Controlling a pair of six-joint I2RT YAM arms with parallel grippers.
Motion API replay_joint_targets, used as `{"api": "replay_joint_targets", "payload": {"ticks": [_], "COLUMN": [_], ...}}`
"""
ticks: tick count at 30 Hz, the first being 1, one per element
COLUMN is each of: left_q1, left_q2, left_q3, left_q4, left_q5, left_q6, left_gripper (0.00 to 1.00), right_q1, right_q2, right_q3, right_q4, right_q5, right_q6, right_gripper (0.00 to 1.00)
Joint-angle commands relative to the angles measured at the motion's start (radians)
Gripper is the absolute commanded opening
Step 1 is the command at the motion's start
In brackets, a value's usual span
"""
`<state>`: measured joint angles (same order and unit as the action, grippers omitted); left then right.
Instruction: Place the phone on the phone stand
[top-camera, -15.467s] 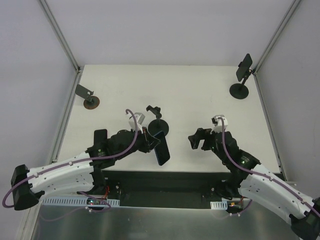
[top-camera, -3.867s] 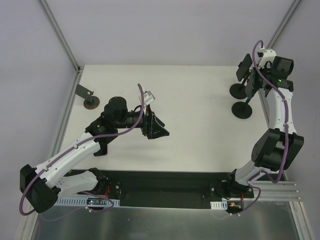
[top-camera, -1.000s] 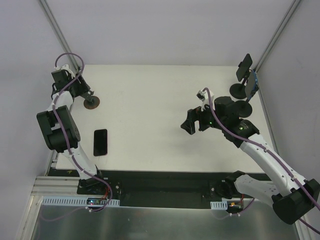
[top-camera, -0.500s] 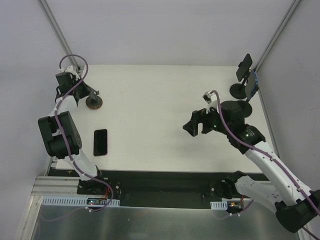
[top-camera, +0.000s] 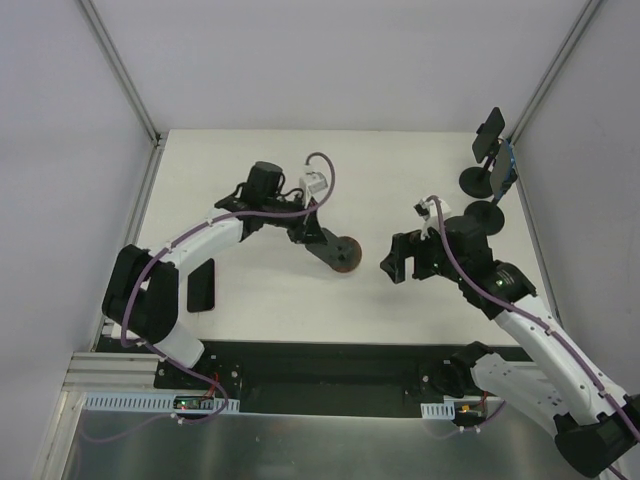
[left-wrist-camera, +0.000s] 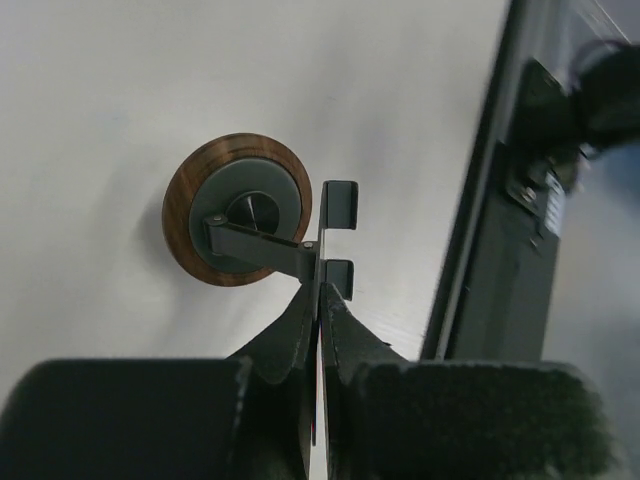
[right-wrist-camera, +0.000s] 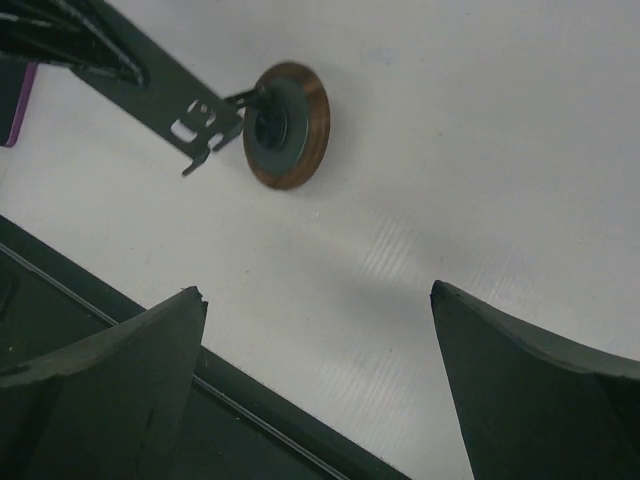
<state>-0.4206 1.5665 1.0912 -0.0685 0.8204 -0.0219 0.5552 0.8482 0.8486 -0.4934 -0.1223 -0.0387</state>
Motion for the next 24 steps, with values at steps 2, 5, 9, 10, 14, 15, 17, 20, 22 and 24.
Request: {"api": "replay_joint_targets", "payload": {"ticks": [2, 5, 9, 10, 14, 15, 17, 20, 22, 24], "left_q1": [-0.090, -0.136, -0.213, -0.225, -0.259, -0.260, -0.262, -0.261, -0.261, -0.259], "left_q2": [0.026, 0.033, 0.026, 0.033, 0.070, 0.076, 0.086, 0.052, -0.008, -0.081], "left_q3": [0.056, 0.049, 0.044, 0.050, 0.091, 0.114, 0.140, 0.171, 0.179, 0.187], "left_q4": [-0.090, -0.131, -0.194, -0.217, -0.301, -0.307, -0.313, -0.323, -0.324, -0.317], "left_q5": [0.324, 0.390, 0.392, 0.378, 0.339, 0.320, 0.283, 0.244, 0.231, 0.235], "left_q6": [0.227, 0.284, 0.353, 0.370, 0.405, 0.399, 0.347, 0.306, 0.274, 0.260], "left_gripper": [0.00, 0.00, 0.00, 0.00, 0.02, 0.09, 0.32, 0.49, 0.53, 0.63], "right_q1": [0.003, 0.003, 0.005, 0.005, 0.014, 0.020, 0.029, 0.049, 0.057, 0.071], "right_q2": [-0.144, -0.202, -0.175, -0.160, -0.120, -0.110, -0.092, -0.084, -0.060, -0.025], "right_q3": [-0.114, -0.231, -0.289, -0.298, -0.315, -0.315, -0.312, -0.321, -0.319, -0.307], "right_q4": [-0.022, 0.142, 0.238, 0.260, 0.341, 0.346, 0.355, 0.378, 0.397, 0.397], "right_q5": [-0.002, -0.167, -0.310, -0.359, -0.405, -0.407, -0.402, -0.402, -0.415, -0.424], "right_q6": [0.011, 0.036, 0.080, 0.080, 0.086, 0.089, 0.095, 0.083, 0.079, 0.071], "right_gripper": [0.97, 0.97, 0.97, 0.97, 0.97, 0.97, 0.97, 0.97, 0.97, 0.99]}}
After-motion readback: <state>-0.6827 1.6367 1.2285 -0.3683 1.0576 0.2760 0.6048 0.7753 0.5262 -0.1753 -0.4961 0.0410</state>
